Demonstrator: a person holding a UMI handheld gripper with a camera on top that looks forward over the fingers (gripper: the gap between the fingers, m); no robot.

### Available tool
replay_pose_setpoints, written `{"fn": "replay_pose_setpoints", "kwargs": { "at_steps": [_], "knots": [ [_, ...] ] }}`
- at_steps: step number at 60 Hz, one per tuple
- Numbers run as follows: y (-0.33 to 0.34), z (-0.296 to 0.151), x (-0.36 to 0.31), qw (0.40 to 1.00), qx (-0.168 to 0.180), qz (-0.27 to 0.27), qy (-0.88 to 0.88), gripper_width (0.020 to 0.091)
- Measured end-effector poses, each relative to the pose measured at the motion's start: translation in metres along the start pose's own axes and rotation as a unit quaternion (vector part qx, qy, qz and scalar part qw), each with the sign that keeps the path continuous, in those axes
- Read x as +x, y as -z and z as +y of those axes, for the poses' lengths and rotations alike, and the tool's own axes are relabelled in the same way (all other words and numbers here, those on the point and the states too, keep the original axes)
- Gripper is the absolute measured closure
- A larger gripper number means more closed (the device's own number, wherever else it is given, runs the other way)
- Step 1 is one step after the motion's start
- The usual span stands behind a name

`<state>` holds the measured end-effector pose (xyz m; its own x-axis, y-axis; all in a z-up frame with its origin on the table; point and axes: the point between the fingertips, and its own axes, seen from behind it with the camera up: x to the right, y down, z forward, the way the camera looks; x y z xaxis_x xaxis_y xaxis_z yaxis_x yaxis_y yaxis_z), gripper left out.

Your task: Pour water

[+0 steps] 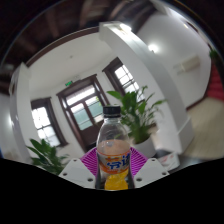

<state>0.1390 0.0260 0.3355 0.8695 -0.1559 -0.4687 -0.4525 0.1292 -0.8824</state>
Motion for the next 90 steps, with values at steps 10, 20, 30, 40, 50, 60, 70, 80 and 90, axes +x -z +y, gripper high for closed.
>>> {"fn": "replay_pose_setpoints", "kwargs": {
  "at_steps": [10,20,30,40,50,60,70,80,90],
  "knots": [
    [-0.015,-0.025,0.088,0.976,-0.002,0.118,0.185,0.0728],
    [-0.011,-0.006,0.18,0.944,-0.027,0.198,0.264,0.0728],
    [-0.013,0.034,0.222,0.946,-0.056,0.213,0.239,0.0727],
    [-0.022,0.072,0.254,0.953,-0.058,0.197,0.222,0.0727],
    [-0.019,0.082,0.259,0.954,-0.051,0.19,0.225,0.0712],
    [-0.015,0.082,0.258,0.954,-0.054,0.192,0.225,0.064],
    [-0.011,0.088,0.26,0.958,-0.074,0.195,0.199,0.0368],
    [0.009,0.1,0.246,0.962,-0.095,0.174,0.19,0.0354],
    [0.063,0.102,0.213,0.963,-0.102,0.154,0.197,0.0349]
  ]
}}
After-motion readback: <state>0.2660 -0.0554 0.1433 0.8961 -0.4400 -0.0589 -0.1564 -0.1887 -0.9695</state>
